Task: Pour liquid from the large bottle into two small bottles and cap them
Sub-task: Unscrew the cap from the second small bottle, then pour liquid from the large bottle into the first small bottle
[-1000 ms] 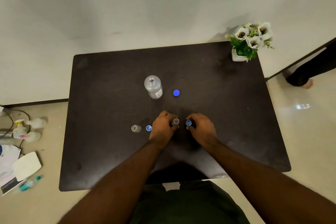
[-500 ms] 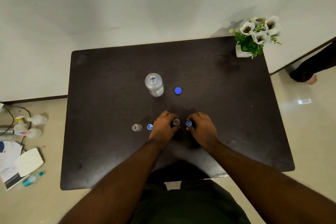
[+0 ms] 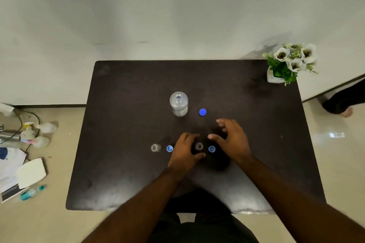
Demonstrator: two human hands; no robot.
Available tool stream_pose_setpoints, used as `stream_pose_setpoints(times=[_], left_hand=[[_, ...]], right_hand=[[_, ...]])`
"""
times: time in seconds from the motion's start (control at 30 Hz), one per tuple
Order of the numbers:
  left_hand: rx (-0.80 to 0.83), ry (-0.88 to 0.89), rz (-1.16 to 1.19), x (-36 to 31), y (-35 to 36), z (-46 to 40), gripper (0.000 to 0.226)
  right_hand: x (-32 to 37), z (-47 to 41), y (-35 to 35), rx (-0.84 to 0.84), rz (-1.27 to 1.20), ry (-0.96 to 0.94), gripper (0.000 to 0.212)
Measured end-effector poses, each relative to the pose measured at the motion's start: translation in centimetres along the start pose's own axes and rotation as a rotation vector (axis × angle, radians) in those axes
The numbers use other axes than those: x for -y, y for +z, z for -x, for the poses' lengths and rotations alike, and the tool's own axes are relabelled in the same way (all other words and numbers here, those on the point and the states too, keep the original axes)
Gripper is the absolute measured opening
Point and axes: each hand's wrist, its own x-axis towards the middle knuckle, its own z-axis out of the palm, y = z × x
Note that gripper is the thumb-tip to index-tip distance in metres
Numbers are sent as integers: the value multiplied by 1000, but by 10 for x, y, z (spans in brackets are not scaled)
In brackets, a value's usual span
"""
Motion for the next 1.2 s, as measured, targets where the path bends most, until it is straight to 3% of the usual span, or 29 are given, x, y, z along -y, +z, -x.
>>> stream_pose_setpoints(times=[0.13, 0.4, 0.57, 0.9, 1.2], left_hand=[[-70, -30, 86, 2, 1, 15, 77], [-146, -55, 158, 12, -1, 37, 80], [-166, -36, 176, 15, -2, 38, 77], [-115, -8, 162, 13, -7, 36, 73], [-79, 11, 123, 11, -6, 25, 74]], right_hand=[[35, -34, 3, -10, -74, -59, 71], [75, -83, 45, 207, -125, -113, 104], [78, -91, 60, 227, -147, -194, 92], [85, -95, 68, 147, -136, -171, 75], [83, -61, 16, 17, -165, -224, 73]])
